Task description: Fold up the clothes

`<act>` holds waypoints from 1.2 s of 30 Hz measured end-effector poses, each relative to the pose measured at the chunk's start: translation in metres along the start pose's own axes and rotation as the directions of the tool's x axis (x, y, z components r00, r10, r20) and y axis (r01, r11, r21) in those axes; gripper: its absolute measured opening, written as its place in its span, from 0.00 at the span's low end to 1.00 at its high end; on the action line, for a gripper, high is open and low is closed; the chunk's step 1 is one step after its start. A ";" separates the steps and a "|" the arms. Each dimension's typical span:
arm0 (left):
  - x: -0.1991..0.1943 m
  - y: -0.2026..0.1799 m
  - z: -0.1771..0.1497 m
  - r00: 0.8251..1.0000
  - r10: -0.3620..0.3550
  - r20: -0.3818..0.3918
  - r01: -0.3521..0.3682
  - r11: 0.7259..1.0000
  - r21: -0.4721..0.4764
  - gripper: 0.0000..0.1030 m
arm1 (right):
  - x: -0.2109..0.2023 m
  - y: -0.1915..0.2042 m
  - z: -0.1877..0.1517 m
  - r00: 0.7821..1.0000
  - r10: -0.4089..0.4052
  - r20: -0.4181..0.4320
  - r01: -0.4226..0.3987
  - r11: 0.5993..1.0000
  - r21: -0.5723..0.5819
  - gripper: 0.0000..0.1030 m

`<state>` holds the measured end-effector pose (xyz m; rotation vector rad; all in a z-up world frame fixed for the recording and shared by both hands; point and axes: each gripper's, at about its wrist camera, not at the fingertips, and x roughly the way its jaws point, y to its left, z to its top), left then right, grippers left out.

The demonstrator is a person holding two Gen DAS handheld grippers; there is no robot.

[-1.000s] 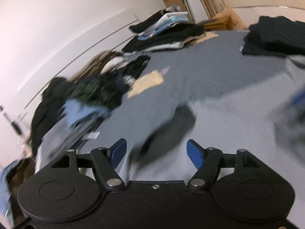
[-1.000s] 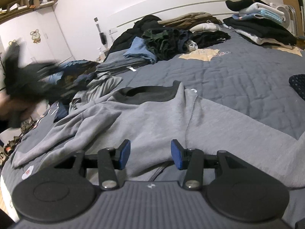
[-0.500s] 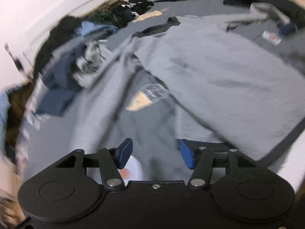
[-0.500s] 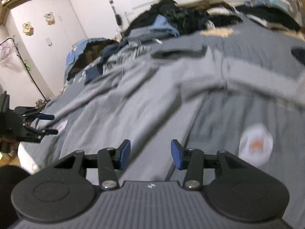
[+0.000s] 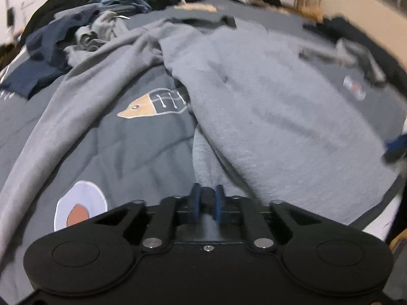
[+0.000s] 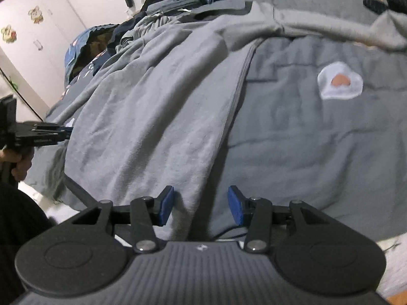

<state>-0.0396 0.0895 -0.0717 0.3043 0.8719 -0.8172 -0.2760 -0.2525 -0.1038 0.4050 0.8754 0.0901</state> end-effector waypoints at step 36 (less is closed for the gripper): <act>-0.104 0.018 -0.058 0.988 -0.153 -0.024 0.151 0.987 -0.061 0.22 | -0.046 -0.023 0.004 0.940 -0.241 -0.240 0.207 0.966 -0.158 0.05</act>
